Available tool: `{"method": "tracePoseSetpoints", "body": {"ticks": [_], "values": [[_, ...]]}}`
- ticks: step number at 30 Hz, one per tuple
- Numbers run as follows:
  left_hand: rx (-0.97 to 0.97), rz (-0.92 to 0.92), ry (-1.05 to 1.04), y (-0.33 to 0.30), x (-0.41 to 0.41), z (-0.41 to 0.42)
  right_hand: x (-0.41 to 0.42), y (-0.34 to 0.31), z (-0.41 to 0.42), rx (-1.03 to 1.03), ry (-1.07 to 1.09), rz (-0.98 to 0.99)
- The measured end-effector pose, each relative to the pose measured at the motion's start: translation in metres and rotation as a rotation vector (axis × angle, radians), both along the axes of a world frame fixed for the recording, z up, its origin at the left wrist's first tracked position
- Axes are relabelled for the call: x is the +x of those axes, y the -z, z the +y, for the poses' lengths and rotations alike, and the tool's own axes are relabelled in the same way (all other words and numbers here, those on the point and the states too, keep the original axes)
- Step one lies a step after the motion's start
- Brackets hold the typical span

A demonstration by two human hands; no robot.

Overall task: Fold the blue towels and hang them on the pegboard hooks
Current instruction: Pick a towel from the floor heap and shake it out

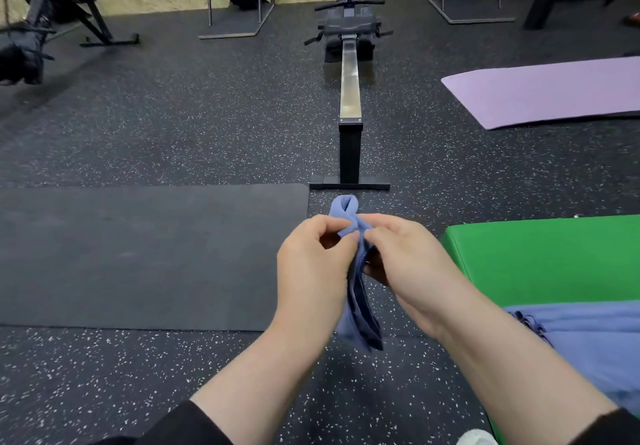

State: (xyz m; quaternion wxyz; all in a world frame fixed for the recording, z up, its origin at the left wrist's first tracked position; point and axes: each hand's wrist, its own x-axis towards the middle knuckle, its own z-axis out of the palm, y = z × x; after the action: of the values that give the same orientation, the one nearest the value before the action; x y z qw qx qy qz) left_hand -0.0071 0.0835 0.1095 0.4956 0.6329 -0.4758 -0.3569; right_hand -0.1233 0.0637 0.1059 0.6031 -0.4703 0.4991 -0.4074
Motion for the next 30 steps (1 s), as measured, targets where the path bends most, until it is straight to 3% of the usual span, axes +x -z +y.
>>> {"method": "tracePoseSetpoints", "body": {"ticks": [6, 10, 12, 14, 16, 18, 21, 27, 30], "values": [[-0.019, -0.156, 0.192, -0.004, -0.006, 0.008, -0.004, -0.005, 0.002, 0.039, 0.003, -0.136], [0.015, -0.038, 0.166, -0.012, 0.004, 0.005, -0.016, -0.002, -0.005, 0.009, 0.049, 0.004], [-0.023, -0.042, 0.121, -0.016, 0.017, -0.002, -0.019, -0.003, -0.006, -0.061, 0.017, 0.178], [-0.057, -0.255, 0.184, -0.019, 0.034, -0.011, -0.022, -0.007, -0.004, -0.142, -0.052, 0.346], [-0.102, -0.523, 0.345, -0.019, 0.050, -0.016, -0.023, -0.012, -0.002, -0.184, -0.107, 0.384], [-0.109, -0.665, 0.481, -0.014, 0.059, -0.016, -0.024, -0.017, 0.000, -0.215, -0.140, 0.405], [-0.048, -0.734, 0.565, -0.007, 0.064, -0.011, -0.027, -0.020, 0.002, -0.246, -0.165, 0.428], [-0.049, -0.696, 0.561, -0.006, 0.076, -0.006, -0.032, -0.021, 0.002, -0.260, -0.146, 0.370], [0.060, -0.903, 0.549, -0.001, 0.081, -0.005, -0.033, -0.020, 0.002, -0.251, -0.136, 0.338]]}}
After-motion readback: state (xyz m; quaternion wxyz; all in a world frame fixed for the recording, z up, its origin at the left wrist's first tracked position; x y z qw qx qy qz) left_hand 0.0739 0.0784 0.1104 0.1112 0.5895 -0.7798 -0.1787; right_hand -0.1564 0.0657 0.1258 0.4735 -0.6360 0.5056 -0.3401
